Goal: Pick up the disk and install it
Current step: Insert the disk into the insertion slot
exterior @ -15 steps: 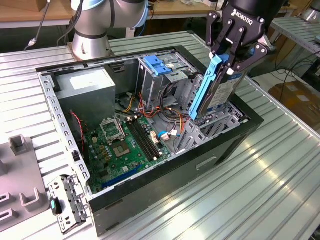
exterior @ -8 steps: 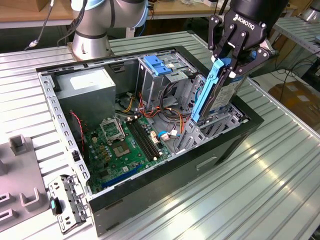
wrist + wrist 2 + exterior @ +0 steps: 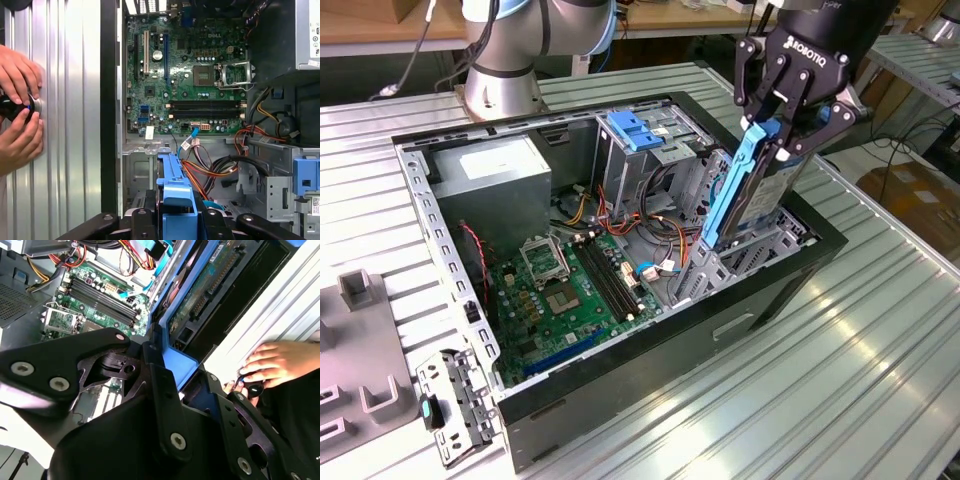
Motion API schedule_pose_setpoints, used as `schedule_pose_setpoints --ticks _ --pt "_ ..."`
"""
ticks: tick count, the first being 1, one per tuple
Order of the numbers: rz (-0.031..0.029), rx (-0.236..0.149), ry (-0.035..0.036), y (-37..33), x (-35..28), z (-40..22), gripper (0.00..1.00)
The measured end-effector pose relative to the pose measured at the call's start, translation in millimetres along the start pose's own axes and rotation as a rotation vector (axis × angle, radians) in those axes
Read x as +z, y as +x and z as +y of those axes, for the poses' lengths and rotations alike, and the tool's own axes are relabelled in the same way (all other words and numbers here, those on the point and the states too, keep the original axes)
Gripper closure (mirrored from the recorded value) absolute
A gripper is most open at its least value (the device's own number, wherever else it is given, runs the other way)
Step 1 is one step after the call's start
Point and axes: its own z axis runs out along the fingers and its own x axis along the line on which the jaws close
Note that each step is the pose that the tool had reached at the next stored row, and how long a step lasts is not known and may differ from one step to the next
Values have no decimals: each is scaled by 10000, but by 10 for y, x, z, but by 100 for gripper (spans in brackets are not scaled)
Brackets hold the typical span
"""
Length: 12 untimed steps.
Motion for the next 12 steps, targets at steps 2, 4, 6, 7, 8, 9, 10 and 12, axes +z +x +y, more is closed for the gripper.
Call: schedule_pose_setpoints --ticks 2,4,6,7,8,9,10,12 --pt "1 -22 1 -1 16 0 63" --pt "2 -41 1 -1 34 0 63" --pt "1 -54 2 -2 51 -1 63" --pt "1 -58 2 -2 58 -1 63" --pt "0 -61 2 -2 68 -1 63" --pt "2 -62 3 -3 78 -1 63" --pt "2 -62 2 -3 86 -1 63" --pt "1 -62 2 -4 104 -2 63"
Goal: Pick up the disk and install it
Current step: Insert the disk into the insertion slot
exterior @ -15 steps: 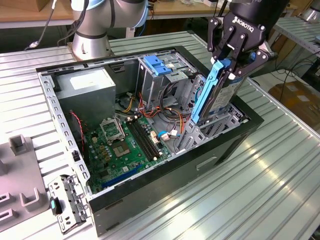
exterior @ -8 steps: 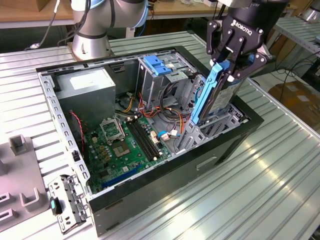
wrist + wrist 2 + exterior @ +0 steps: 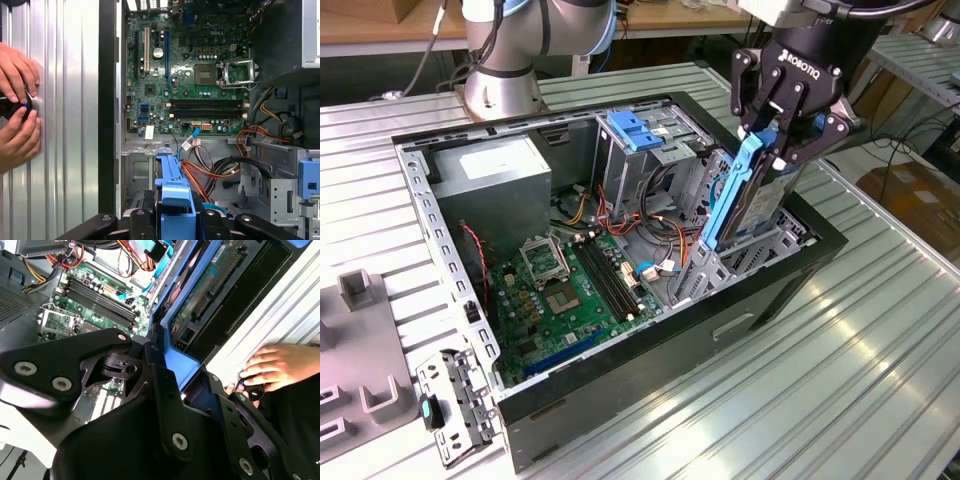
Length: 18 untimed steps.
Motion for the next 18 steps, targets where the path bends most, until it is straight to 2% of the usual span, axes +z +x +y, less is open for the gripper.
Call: schedule_pose_setpoints --ticks 4,8,18 --pt "0 0 -2 -1 50 -2 63" --pt "0 0 -1 -3 134 -6 63" --pt "1 -1 -1 -2 138 -6 62"
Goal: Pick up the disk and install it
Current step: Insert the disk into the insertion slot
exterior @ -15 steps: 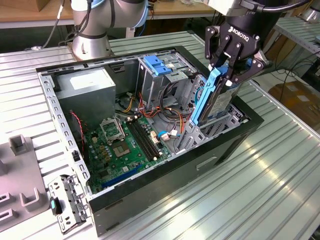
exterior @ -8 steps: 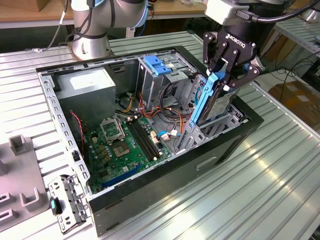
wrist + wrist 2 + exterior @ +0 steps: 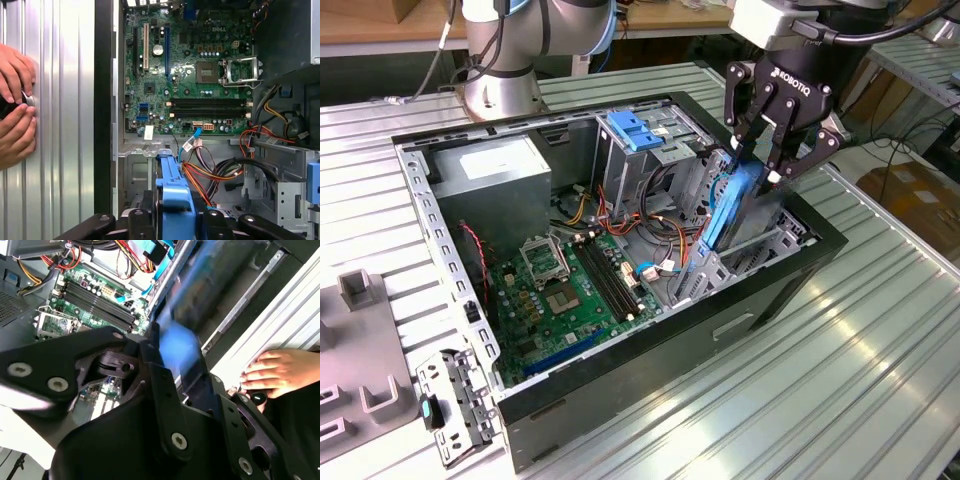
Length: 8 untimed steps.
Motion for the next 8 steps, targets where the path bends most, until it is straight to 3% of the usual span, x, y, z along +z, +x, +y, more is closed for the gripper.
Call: schedule_pose_setpoints --ticks 1,8 --pt "0 1 -1 0 0 0 56" --pt "-2 1 0 -4 141 -2 57"
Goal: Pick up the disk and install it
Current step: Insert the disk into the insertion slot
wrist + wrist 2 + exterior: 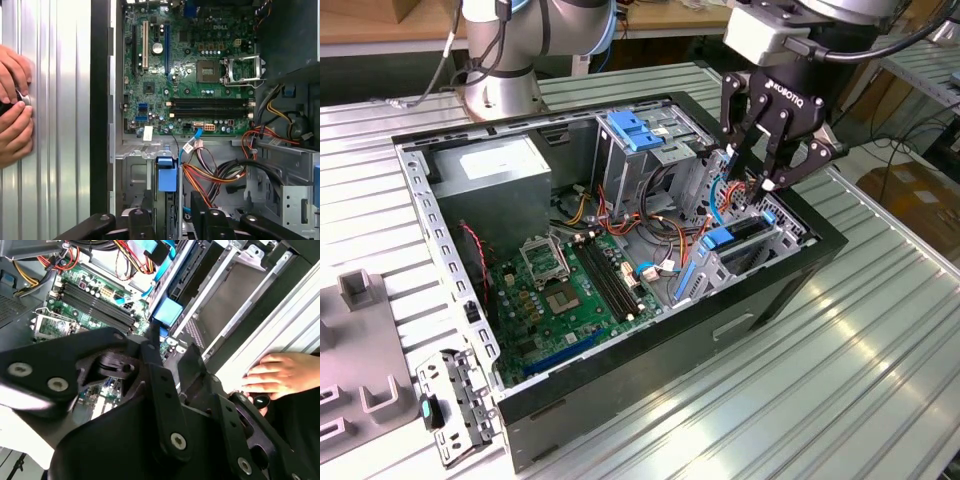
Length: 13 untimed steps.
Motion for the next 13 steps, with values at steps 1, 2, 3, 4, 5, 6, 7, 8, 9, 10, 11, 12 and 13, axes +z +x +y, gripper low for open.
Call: schedule_pose_setpoints --ticks 1,2,3,4,5,6,7,8,9,10,11,12,13 --pt "1 0 0 0 20 0 64" --pt "0 -1 0 0 50 -1 70" --pt "1 -1 0 0 71 -2 76" --pt "2 -1 0 0 85 -2 76" --pt "2 -1 0 0 113 -3 82" --pt "1 -1 0 0 134 -4 88" --pt "0 -1 0 1 157 -6 88" --pt "0 -1 0 2 180 -7 89" --pt "1 -1 0 5 205 -9 89" --pt "1 -1 0 6 244 -12 89" --pt "0 -1 4 5 261 -12 89" --pt "1 -1 4 5 260 -12 89" --pt "1 -1 5 5 261 -12 89"
